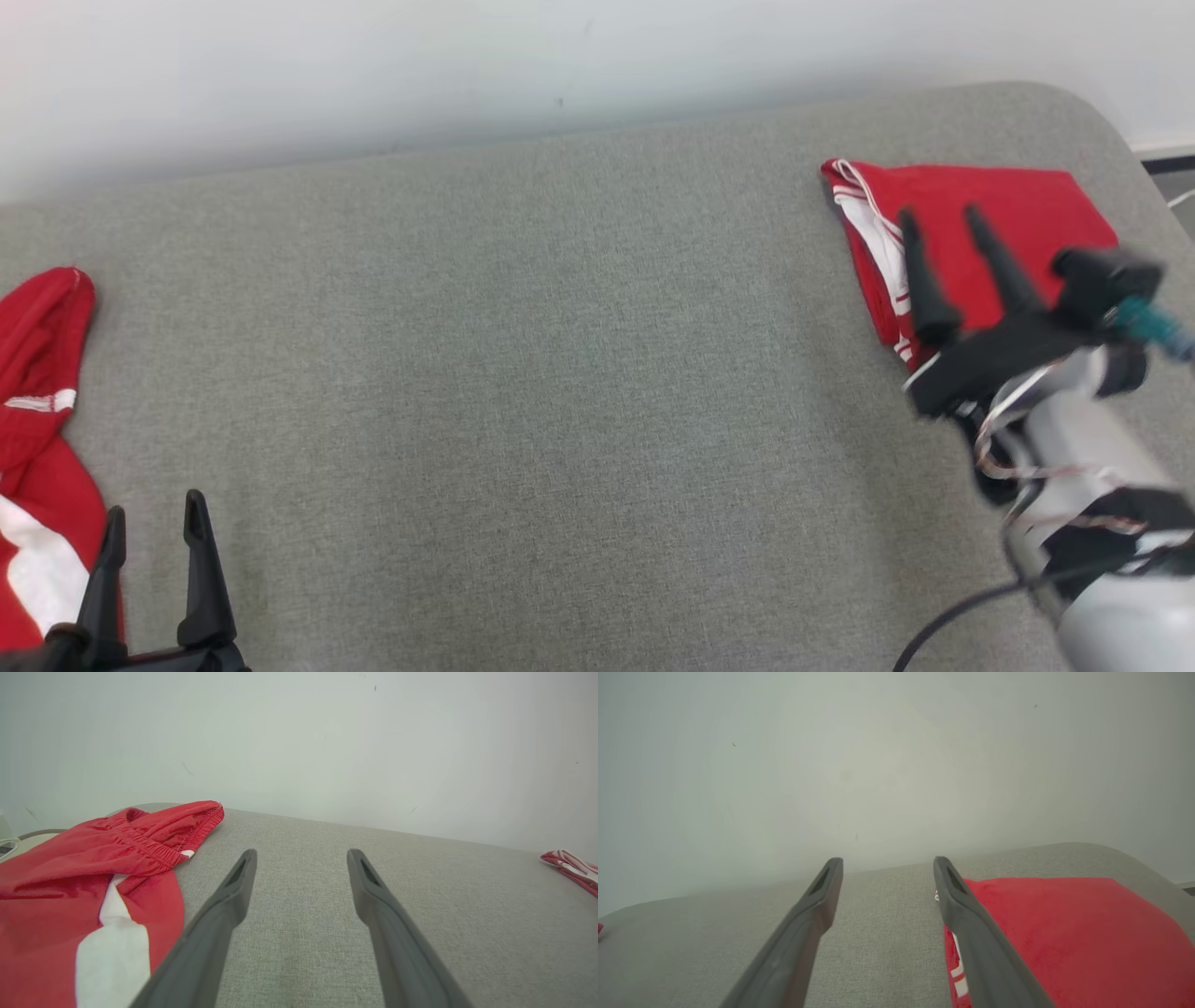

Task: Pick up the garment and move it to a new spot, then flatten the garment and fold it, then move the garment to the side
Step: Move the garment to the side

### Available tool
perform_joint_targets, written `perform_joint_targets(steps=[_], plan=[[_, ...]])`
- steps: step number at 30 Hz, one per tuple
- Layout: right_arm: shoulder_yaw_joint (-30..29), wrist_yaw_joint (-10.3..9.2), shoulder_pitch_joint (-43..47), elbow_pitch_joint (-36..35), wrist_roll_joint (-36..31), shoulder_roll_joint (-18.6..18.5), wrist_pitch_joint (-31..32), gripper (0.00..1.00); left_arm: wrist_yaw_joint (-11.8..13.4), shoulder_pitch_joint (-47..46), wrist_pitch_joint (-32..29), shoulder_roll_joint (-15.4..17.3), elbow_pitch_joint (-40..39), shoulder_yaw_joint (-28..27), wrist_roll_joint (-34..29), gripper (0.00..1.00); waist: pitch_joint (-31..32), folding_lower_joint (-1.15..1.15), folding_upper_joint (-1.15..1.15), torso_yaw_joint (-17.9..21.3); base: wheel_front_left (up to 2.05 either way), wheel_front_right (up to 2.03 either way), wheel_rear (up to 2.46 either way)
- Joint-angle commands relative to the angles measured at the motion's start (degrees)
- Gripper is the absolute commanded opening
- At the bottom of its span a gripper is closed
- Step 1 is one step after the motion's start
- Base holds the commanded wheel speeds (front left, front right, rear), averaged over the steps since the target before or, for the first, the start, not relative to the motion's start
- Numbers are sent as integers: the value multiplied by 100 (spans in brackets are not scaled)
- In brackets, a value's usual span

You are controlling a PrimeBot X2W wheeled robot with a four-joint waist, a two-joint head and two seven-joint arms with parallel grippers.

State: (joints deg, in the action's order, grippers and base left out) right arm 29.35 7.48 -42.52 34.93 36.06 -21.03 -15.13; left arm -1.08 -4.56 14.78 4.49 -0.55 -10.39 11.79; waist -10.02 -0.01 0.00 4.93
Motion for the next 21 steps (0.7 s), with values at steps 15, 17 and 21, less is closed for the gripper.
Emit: perform_joint_targets(steps=[15, 17, 21], plan=[[-265, 2, 1142, -982, -753, 745, -12, 100, 0, 183, 43, -94, -98, 27, -54, 100, 282, 1, 0, -31, 0, 0, 0], [-377, 3, 1317, -1139, -921, 824, -13, 100, 17, 206, 43, -109, -116, 42, -51, 100, 302, 1, 0, -38, 0, 0, 0], [-578, 2, 1668, -1404, -1216, 969, -13, 100, 38, 229, 43, -125, -122, 51, -27, 100, 337, 1, 0, -59, 0, 0, 0]])
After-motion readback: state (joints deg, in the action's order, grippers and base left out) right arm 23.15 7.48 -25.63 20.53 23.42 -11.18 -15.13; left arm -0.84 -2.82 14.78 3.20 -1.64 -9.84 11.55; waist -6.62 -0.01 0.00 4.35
